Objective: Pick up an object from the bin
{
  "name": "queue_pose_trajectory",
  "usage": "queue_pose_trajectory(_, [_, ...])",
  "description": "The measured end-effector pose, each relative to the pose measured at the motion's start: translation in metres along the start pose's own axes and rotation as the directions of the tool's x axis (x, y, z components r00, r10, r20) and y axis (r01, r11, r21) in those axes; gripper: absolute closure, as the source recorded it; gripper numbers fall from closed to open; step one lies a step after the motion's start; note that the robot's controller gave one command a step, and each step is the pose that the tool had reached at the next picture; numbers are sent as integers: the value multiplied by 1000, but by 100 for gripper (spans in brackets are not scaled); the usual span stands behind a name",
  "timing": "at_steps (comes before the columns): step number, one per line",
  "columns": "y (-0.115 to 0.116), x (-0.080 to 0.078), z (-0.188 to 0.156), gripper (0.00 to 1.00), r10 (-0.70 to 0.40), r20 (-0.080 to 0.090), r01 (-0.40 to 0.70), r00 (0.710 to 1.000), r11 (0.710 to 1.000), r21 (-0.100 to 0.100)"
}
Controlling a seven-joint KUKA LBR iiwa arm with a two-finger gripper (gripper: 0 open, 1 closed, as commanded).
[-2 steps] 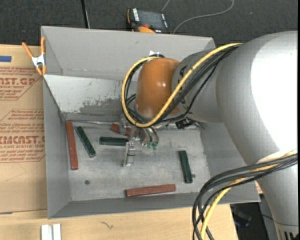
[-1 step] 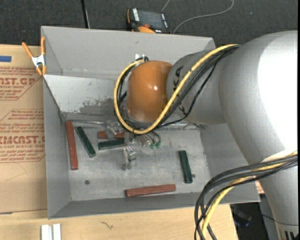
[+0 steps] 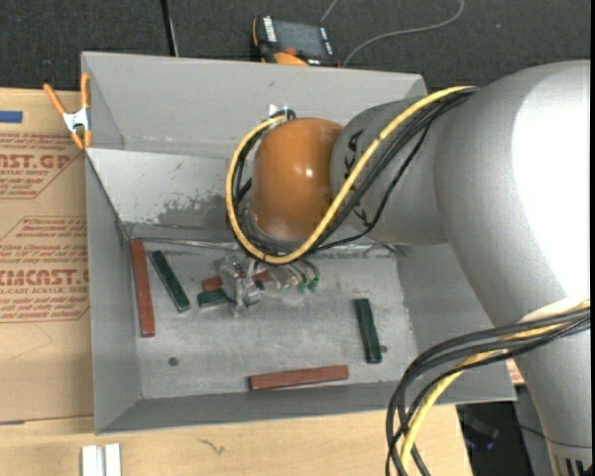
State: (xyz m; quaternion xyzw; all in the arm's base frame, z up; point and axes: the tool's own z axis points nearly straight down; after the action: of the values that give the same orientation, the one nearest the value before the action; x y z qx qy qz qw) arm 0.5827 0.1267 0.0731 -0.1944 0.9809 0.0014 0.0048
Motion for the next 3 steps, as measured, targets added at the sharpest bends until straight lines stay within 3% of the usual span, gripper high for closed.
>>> queue_pose_trajectory(1, [0, 2, 3, 0, 0, -7, 0, 1000, 1000, -1])
queue_pose_trajectory(2, [-12, 23, 2, 0, 90, -5, -90, 996, 996, 0])
queue_pose_trajectory(3, [-12, 21, 0, 100, 90, 3, -90, 996, 996, 0])
